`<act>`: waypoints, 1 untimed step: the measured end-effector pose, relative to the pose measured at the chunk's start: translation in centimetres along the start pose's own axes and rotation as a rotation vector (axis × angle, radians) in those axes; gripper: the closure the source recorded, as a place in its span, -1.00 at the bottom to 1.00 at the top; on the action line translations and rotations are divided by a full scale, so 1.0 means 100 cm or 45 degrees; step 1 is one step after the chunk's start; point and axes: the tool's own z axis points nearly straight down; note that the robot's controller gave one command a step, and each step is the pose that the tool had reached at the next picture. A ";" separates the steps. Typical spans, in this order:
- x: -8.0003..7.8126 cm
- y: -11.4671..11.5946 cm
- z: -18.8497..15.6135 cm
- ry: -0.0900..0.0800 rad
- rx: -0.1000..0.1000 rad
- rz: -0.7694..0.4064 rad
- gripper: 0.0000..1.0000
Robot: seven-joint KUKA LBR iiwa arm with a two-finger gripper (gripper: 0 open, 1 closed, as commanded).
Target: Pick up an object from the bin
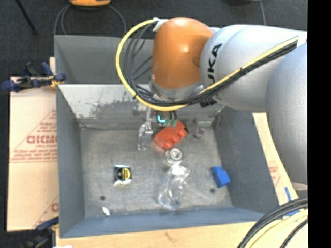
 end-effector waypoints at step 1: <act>0.019 0.002 0.129 -0.019 0.000 -0.248 -1.00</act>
Offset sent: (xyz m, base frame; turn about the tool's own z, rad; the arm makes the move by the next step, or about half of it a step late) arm -0.0230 0.0021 -0.1319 -0.1963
